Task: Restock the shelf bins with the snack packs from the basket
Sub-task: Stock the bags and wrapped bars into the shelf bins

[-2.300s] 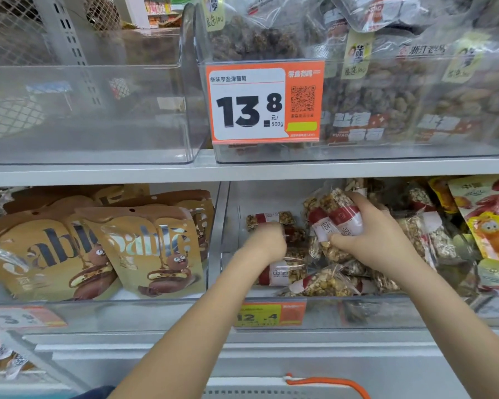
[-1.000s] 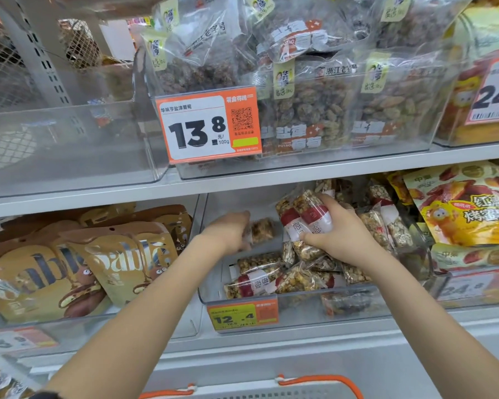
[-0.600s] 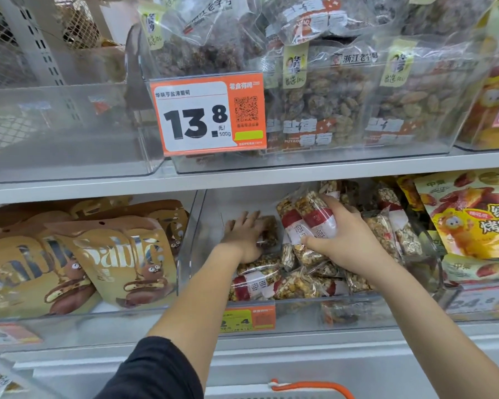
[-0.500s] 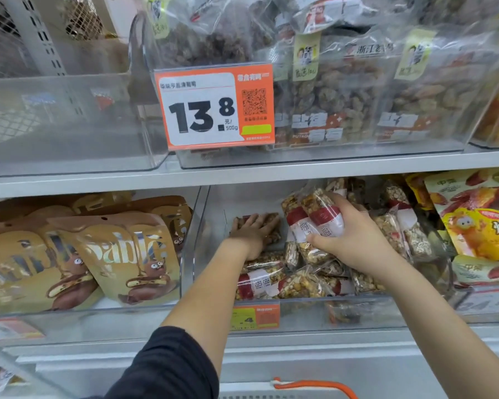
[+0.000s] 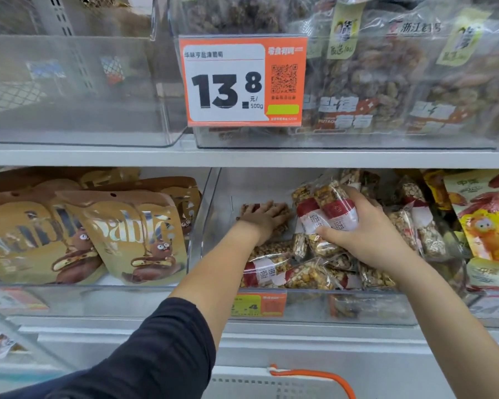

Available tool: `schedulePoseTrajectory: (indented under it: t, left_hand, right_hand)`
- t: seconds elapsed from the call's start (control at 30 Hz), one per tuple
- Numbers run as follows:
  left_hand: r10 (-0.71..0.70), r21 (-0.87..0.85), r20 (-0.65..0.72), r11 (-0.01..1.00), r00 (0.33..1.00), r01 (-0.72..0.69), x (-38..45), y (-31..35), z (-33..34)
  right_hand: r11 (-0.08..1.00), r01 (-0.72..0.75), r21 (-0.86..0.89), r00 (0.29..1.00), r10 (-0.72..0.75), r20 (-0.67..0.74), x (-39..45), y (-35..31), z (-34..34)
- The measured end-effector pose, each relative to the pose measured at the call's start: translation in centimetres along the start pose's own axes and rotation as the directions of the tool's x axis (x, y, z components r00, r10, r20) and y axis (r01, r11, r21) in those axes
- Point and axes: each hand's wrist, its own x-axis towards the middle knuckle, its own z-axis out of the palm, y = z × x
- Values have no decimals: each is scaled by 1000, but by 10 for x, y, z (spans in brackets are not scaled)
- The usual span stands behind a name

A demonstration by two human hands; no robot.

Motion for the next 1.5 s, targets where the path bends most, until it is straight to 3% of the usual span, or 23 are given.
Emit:
schedulePoseTrajectory:
  t: [0.3, 0.5, 0.57, 0.63, 0.77, 0.87, 1.0, 1.17, 1.33, 1.5]
  left_hand:
    - [-107, 4, 36, 994, 994, 107, -6, -5, -3]
    - [-152, -297, 1, 944, 988, 146, -35, 0, -48]
    - [-105, -293, 93, 948, 990, 128, -49, -8, -57]
    - [-68, -184, 208, 977, 976, 108, -60, -9, -56]
    - [-39, -157, 284, 984, 958, 87, -53, 8, -38]
    - [-64, -206, 250, 971, 966, 117, -49, 10, -35]
    - [-183, -182, 26, 966, 983, 185, -55, 1, -35]
    - [-235, -127, 56, 962, 970, 241, -54, 6, -29]
    - [-231, -67, -64, 972, 971, 227, -58, 10, -33]
    - [-130, -309, 45, 941, 990, 138, -64, 18, -29]
  right_hand:
    - [999, 18, 30, 999, -19, 26, 1, 7, -1]
    - [999, 20, 35, 999, -22, 32, -2, 2, -3]
    - [999, 15, 37, 999, -16, 36, -4, 0, -3]
    - [999, 8, 41, 999, -9, 35, -5, -2, -3]
    - [999, -20, 37, 999, 19, 30, -6, -4, -3]
    - [999, -21, 37, 999, 20, 30, -8, -4, -2]
    - [1000, -14, 26, 999, 13, 36, -10, -4, -3]
    - [999, -9, 39, 999, 7, 41, -13, -8, -5]
    - [1000, -7, 26, 999, 6, 45, -12, -5, -5]
    - [999, -18, 35, 999, 16, 48, -11, -3, -4]
